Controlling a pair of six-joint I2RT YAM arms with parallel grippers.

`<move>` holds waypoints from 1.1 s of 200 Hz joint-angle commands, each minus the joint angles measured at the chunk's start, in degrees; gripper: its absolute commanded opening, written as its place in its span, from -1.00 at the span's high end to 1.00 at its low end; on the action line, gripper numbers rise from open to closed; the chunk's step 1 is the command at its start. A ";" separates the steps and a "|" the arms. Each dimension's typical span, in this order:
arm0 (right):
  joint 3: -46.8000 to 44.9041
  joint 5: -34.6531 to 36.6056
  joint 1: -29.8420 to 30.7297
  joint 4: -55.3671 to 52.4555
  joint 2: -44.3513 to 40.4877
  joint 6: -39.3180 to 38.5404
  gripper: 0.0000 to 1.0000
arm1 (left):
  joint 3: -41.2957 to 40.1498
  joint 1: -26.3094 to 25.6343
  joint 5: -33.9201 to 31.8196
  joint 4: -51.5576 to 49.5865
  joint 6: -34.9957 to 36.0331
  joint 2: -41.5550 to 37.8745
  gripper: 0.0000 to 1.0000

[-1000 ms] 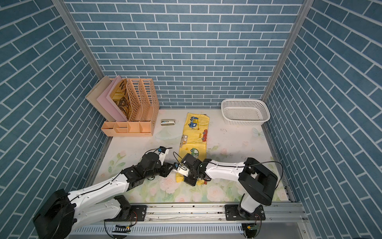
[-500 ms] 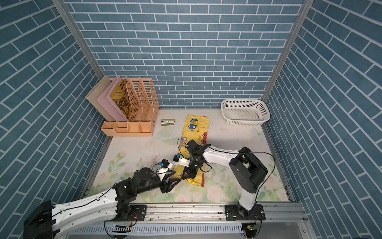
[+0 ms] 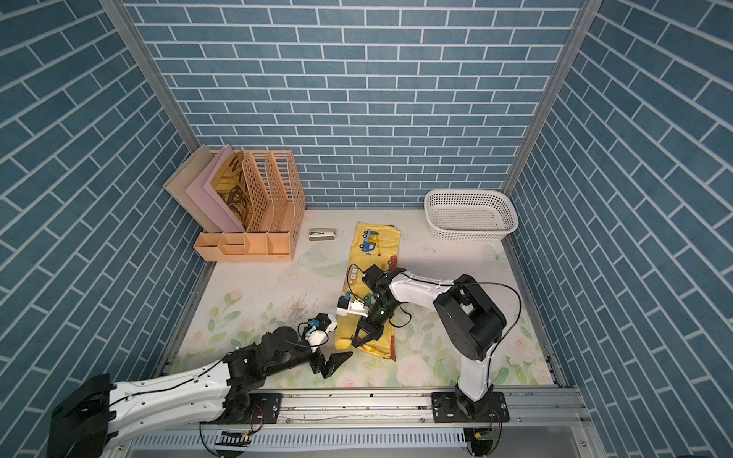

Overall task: Roll up the pillowcase
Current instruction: Roll the pillowcase at the center of the board.

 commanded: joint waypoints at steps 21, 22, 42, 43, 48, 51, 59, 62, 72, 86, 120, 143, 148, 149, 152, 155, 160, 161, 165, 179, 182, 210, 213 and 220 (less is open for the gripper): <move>1.05 -2.34 -0.23 -3.69 1.38 -3.94 1.00 | 3.00 -2.44 1.28 1.50 3.04 8.08 -0.90; 1.08 -2.37 -0.23 -3.72 1.40 -3.99 1.00 | 3.07 -2.52 1.24 1.47 3.03 8.31 -0.89; 1.70 -3.71 -0.92 -3.81 3.13 -5.34 1.00 | 3.77 -3.23 1.29 1.76 2.34 11.29 -0.76; 1.80 -3.89 -0.97 -3.87 3.29 -5.44 1.00 | 3.80 -3.23 1.29 1.87 2.24 11.37 -0.76; 2.17 -4.79 -1.39 -4.25 4.06 -5.94 1.00 | 3.69 -3.51 1.21 2.33 1.76 11.74 -0.74; 2.52 -5.26 -1.55 -4.66 4.57 -6.24 1.00 | 3.50 -3.75 0.97 2.62 1.42 11.86 -0.73; 3.50 -6.33 -1.84 -6.61 5.92 -7.65 1.00 | 3.00 -4.31 -0.05 3.30 0.94 12.03 -0.68; 3.72 -6.66 -1.89 -7.33 6.20 -8.24 1.00 | 2.89 -4.49 -0.43 3.31 0.93 11.90 -0.64; 3.84 -7.01 -1.97 -7.85 6.90 -8.87 1.00 | 2.78 -4.66 -1.57 3.12 0.89 11.42 -0.48; 4.14 -8.12 -2.44 -8.74 7.16 -10.29 1.00 | 2.43 -4.71 -2.24 3.52 0.98 10.20 -0.34; 5.26 -9.54 -3.28 -9.88 6.82 -11.34 1.00 | 3.11 -4.76 -0.76 3.52 1.04 13.87 -0.19; 5.50 -10.62 -3.29 -10.54 9.22 -11.86 1.00 | 4.85 -4.79 -1.26 3.99 1.96 17.44 0.13; 5.54 -10.45 -3.23 -10.67 9.76 -11.94 1.00 | 5.19 -4.80 -1.47 4.05 2.05 18.27 0.24; 5.61 -10.46 -3.22 -10.68 9.86 -11.94 1.00 | 5.26 -4.76 -1.50 4.11 2.00 18.46 0.27; 5.65 -10.40 -3.24 -10.74 10.12 -12.01 1.00 | 5.39 -4.79 -1.63 4.09 2.02 18.88 0.34; 5.66 -10.46 -3.29 -10.82 10.31 -12.08 1.00 | 5.55 -4.77 -1.88 4.11 1.97 19.18 0.40; 5.79 -10.63 -3.23 -11.03 10.54 -12.27 1.00 | 5.82 -4.65 -2.19 3.92 1.84 19.75 0.47; 5.77 -10.65 -3.27 -11.04 10.55 -12.33 1.00 | 5.88 -4.64 -2.25 3.91 1.86 19.90 0.49; 5.80 -10.72 -3.30 -11.14 10.69 -12.45 1.00 | 6.04 -4.71 -2.35 3.73 1.82 20.26 0.55; 5.83 -10.59 -3.35 -11.18 10.74 -12.52 1.00 | 6.73 -4.63 -3.46 2.77 1.71 20.35 0.69; 5.82 -10.51 -3.25 -11.13 10.74 -12.48 1.00 | 6.81 -4.62 -3.70 2.65 1.75 20.14 0.69; 5.82 -9.65 -3.31 -10.90 10.45 -11.80 0.80 | 7.30 -4.49 -3.90 1.39 2.25 18.13 0.90; 5.76 -9.37 -3.33 -10.52 10.25 -11.49 0.72 | 7.65 -4.53 -3.98 0.68 2.35 18.23 0.95; 5.50 -8.42 -3.31 -9.51 9.54 -10.35 0.55 | 8.54 -4.51 -3.99 -0.94 2.65 18.54 1.00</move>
